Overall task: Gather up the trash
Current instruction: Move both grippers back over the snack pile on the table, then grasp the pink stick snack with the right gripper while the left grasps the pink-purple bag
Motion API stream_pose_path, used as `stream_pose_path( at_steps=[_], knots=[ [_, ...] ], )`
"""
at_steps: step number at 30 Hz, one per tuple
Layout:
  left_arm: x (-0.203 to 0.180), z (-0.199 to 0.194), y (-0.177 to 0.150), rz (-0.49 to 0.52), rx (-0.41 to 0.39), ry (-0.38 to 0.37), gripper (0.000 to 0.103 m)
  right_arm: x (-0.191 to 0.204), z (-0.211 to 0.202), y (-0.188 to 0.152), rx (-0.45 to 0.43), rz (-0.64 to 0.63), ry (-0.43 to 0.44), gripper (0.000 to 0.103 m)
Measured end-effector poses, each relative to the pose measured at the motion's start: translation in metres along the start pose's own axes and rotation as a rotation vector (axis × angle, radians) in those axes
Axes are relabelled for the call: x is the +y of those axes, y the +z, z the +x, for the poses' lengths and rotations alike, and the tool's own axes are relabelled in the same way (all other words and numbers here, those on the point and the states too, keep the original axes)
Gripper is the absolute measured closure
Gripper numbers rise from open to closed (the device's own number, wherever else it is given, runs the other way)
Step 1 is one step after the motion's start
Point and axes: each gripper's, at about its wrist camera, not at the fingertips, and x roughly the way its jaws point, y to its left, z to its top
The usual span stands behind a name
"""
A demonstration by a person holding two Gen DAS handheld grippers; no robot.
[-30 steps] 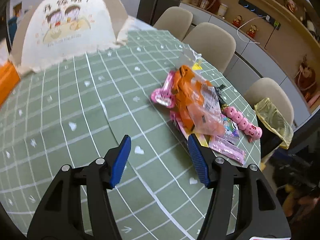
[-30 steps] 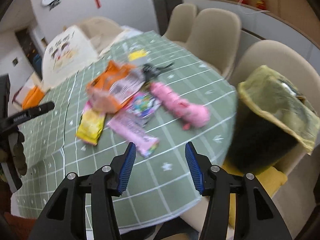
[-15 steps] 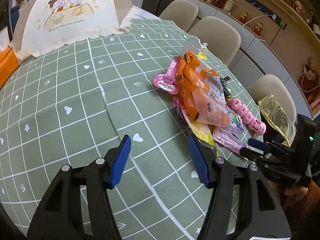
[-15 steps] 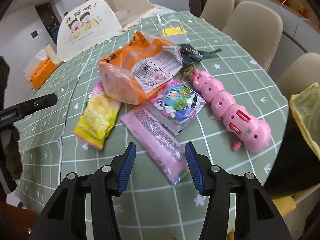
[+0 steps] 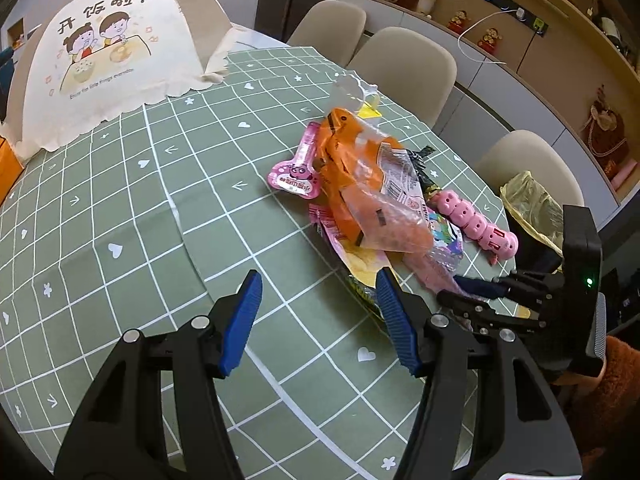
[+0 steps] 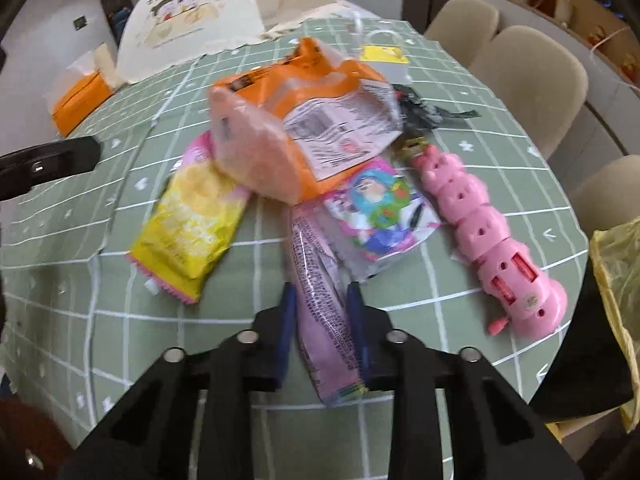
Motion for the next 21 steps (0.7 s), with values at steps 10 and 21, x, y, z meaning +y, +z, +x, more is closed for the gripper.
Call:
stream_pose_path(
  at_steps=[10,21],
  knots=[
    [-0.004,0.008,-0.002,-0.015,0.026,-0.03,0.047,-0.024,-0.042,-0.023,-0.054,0.178,0.001,0.091],
    [0.003,0.051,0.001,-0.189,0.16,-0.141,0.047,-0.042,-0.058,-0.034,-0.085,0.286,-0.049,0.091]
  ],
)
